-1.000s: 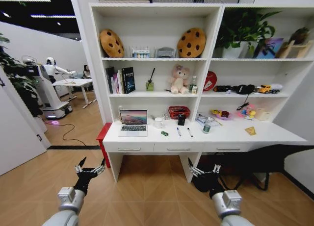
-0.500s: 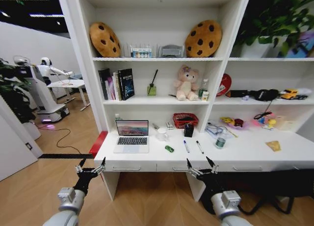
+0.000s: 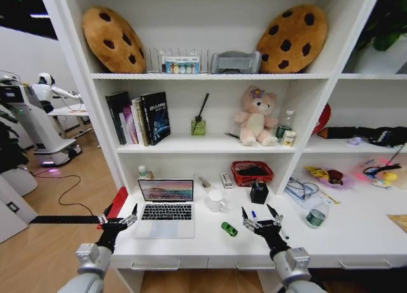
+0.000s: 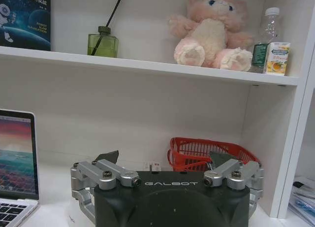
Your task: Organize the objects on the table.
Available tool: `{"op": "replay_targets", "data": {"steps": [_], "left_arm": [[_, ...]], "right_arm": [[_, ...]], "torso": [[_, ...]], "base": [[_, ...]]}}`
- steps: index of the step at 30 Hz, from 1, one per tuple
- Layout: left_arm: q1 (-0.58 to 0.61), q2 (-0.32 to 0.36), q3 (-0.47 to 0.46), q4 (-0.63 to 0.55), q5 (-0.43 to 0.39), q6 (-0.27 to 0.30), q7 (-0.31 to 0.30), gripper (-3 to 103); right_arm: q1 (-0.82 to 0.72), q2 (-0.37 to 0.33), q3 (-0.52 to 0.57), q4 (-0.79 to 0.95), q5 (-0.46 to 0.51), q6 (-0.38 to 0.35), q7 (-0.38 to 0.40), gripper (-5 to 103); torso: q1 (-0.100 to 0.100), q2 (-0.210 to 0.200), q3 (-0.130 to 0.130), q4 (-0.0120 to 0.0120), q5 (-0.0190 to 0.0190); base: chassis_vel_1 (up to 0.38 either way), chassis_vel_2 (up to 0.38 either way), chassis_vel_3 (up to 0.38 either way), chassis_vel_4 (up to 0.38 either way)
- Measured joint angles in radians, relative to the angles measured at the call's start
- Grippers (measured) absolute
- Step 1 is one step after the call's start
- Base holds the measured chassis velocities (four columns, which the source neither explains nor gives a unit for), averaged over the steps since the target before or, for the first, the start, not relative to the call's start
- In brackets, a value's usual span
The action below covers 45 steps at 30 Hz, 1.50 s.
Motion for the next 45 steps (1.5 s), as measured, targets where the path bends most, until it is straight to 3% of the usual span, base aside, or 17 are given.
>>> {"op": "replay_targets", "data": {"steps": [7, 9, 13, 14, 15, 16, 17, 18, 23, 24, 25, 26, 29, 31, 33, 42, 45], "left_arm": [[-0.039, -0.006, 0.016, 0.007, 0.009, 0.011, -0.024, 76], [-0.055, 0.016, 0.024, 0.009, -0.006, 0.030, -0.028, 66], [-0.066, 0.036, 0.026, 0.008, -0.014, 0.050, -0.029, 60], [-0.071, 0.051, 0.029, 0.000, -0.028, 0.072, -0.038, 49], [-0.074, 0.075, 0.038, -0.020, -0.062, 0.122, -0.073, 43], [-0.074, 0.075, 0.038, -0.020, -0.062, 0.122, -0.073, 43], [-0.082, 0.107, 0.049, -0.042, -0.116, 0.179, -0.111, 38], [-0.082, 0.107, 0.049, -0.042, -0.116, 0.179, -0.111, 38], [-0.155, 0.211, 0.101, -0.061, -0.224, 0.278, -0.218, 16], [-0.177, 0.232, 0.120, -0.059, -0.248, 0.301, -0.262, 16], [-0.210, 0.259, 0.146, -0.053, -0.282, 0.335, -0.313, 6], [-0.210, 0.259, 0.146, -0.053, -0.282, 0.335, -0.313, 6], [-0.345, 0.324, 0.239, -0.022, -0.358, 0.405, -0.412, 1], [-0.387, 0.336, 0.266, -0.014, -0.376, 0.420, -0.428, 0], [-0.513, 0.357, 0.346, 0.026, -0.434, 0.455, -0.478, 0], [-0.756, 0.332, 0.565, 0.187, -0.467, 0.491, -0.538, 0], [-0.876, 0.305, 0.643, 0.280, -0.516, 0.508, -0.559, 0]], "right_arm": [[-0.001, -0.007, 0.003, 0.000, -0.001, -0.002, 0.003, 100], [-0.001, -0.015, 0.008, -0.003, -0.001, -0.002, 0.007, 100], [-0.001, -0.021, 0.011, -0.007, 0.000, -0.002, 0.014, 100], [0.000, -0.025, 0.011, -0.009, 0.000, -0.002, 0.021, 100], [0.003, -0.032, 0.011, -0.011, 0.002, -0.008, 0.028, 100], [0.003, -0.032, 0.011, -0.011, 0.002, -0.008, 0.028, 100], [0.011, -0.041, 0.010, -0.011, 0.008, -0.022, 0.035, 100], [0.011, -0.041, 0.010, -0.011, 0.008, -0.022, 0.035, 100], [0.064, -0.094, 0.003, -0.042, 0.056, -0.050, 0.081, 100], [0.081, -0.109, 0.003, -0.051, 0.072, -0.061, 0.089, 100], [0.114, -0.138, 0.003, -0.064, 0.097, -0.077, 0.098, 100], [0.114, -0.138, 0.003, -0.064, 0.097, -0.077, 0.098, 100], [0.158, -0.185, 0.016, -0.092, 0.129, -0.088, 0.107, 100], [0.165, -0.194, 0.019, -0.101, 0.132, -0.088, 0.108, 100], [0.185, -0.207, 0.019, -0.126, 0.133, -0.085, 0.109, 100], [0.182, -0.179, 0.018, -0.164, 0.111, -0.056, 0.107, 100], [0.181, -0.177, 0.021, -0.173, 0.111, -0.055, 0.107, 100]], "torso": [[-0.002, 0.001, -0.001, 0.0009, 0.0002], [-0.002, 0.001, -0.001, 0.0008, 0.0003], [-0.001, 0.001, 0.000, 0.0005, 0.0002], [-0.001, 0.000, 0.000, 0.0006, 0.0002], [0.000, 0.000, 0.000, 0.0007, 0.0001], [0.000, 0.000, 0.000, 0.0007, 0.0001], [0.000, 0.000, 0.000, 0.0008, 0.0001], [0.000, 0.000, 0.000, 0.0008, 0.0001], [-0.001, 0.000, 0.000, 0.0006, 0.0002], [-0.001, 0.000, 0.000, 0.0005, 0.0003], [-0.001, 0.000, 0.000, 0.0008, 0.0002], [-0.001, 0.000, 0.000, 0.0008, 0.0002], [-0.001, 0.000, 0.000, 0.0011, 0.0001], [-0.001, 0.000, 0.000, 0.0005, 0.0000], [-0.001, 0.000, 0.000, 0.0005, 0.0002], [0.000, 0.000, 0.000, 0.0006, 0.0002], [-0.001, 0.000, 0.000, 0.0006, 0.0002]], "base": [[0.048, -0.042, -0.039, 0.021], [0.046, -0.012, -0.018, 0.041], [0.000, 0.000, 0.000, 0.000], [0.000, 0.000, 0.000, 0.000], [0.000, 0.000, 0.000, 0.000], [0.000, 0.000, 0.000, 0.000], [0.000, 0.000, 0.000, 0.000], [0.000, 0.000, 0.000, 0.000], [0.000, 0.000, 0.000, 0.000], [0.000, 0.000, 0.000, 0.000], [0.000, 0.000, 0.000, 0.000], [0.000, 0.000, 0.000, 0.000], [0.000, 0.000, 0.000, 0.000], [0.000, 0.000, 0.000, 0.000], [0.000, 0.000, 0.000, 0.000], [0.000, 0.000, 0.000, 0.000], [0.000, 0.000, 0.000, 0.000]]}}
